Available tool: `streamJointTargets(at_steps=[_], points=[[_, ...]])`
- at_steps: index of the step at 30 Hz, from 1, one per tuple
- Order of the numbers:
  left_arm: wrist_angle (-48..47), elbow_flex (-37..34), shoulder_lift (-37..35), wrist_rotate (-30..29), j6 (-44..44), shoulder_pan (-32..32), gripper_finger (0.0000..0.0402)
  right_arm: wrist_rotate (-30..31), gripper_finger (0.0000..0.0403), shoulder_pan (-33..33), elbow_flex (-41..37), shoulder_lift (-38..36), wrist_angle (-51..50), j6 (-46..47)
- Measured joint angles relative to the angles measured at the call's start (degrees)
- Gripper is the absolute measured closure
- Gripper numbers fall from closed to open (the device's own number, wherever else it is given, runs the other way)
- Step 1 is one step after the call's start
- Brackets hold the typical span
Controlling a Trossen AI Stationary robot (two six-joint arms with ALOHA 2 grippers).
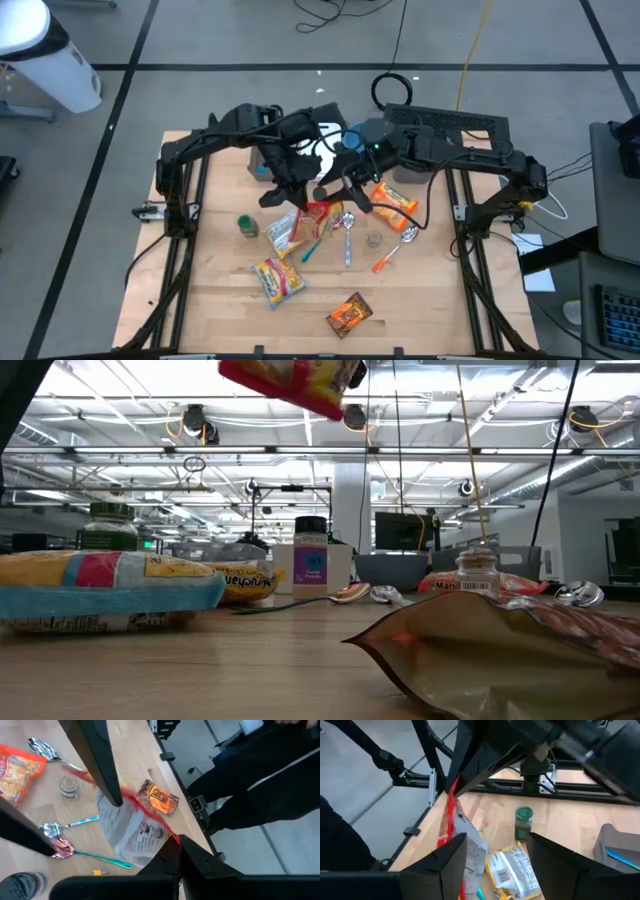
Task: Pick & Place Food Item
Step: Put the red noodle pack into the right black bin
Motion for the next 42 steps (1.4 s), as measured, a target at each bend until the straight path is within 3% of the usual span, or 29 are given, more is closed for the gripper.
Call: streamJointTargets(at_steps=[7,21,26,36,42], points=[[0.3,0.0,0.0,-1.6,0.1,0.5,0.0399,-3.2,0.0204,0.2,0.0,0.0,1.0,3.3],[2.1,0.0,0.0,-1.5,0.5,0.8,0.04,-1.0,0.0213,2.3,0.0,0.0,0.2,3.4],[2.1,0.0,0.0,-1.6,0.5,0.9,0.0399,-1.0,0.0255,2.4,0.0,0.0,-0.2,3.3],[2.1,0.0,0.0,-3.3,0.3,0.9,0.0398,-1.0,0.0392,2.2,-0.1,0.0,-0.3,3.1],[2.1,0.0,0.0,-4.3,0.3,0.9,0.0397,-1.0,0.0401,1.7,-0.1,0.0,-0.3,4.0]])
